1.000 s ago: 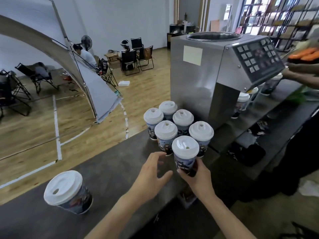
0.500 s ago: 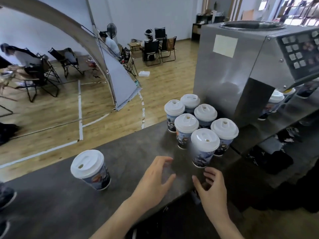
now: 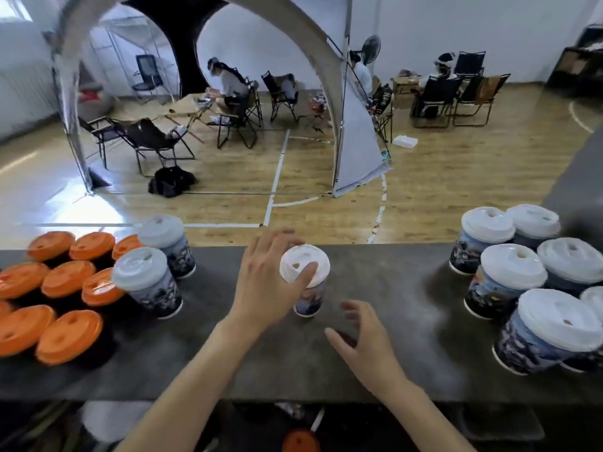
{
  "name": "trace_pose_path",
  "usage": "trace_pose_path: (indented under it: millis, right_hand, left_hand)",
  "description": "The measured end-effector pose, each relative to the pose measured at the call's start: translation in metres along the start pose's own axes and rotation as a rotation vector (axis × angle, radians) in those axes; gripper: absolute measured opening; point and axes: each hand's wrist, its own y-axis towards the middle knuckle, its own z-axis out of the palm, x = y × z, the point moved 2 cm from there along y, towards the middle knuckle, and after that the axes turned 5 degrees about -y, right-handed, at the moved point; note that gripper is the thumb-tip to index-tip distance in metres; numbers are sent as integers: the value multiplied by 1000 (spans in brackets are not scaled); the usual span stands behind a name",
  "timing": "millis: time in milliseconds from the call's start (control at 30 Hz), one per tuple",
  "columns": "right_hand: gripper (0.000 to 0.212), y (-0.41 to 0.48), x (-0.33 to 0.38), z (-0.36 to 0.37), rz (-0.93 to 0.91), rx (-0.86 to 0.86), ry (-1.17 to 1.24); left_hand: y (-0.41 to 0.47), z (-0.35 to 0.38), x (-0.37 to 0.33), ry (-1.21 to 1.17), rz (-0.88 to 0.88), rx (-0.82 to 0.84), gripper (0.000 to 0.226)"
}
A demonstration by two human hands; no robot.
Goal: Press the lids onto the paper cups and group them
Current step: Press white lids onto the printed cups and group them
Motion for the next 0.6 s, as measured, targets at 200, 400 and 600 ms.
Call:
trace_pose_path:
  millis: [200,400,600]
  right_hand:
    - [74,35,38,16,-39,53,190]
    - [81,16,10,5,0,-20,256]
    - [96,13,-8,7,44,49,233]
  left_hand:
    - [-12,28,13,-362,-344,307,76]
    - [-39,42,4,-513,-331,474,78]
    - [-33,60,4,-902,-487,283,36]
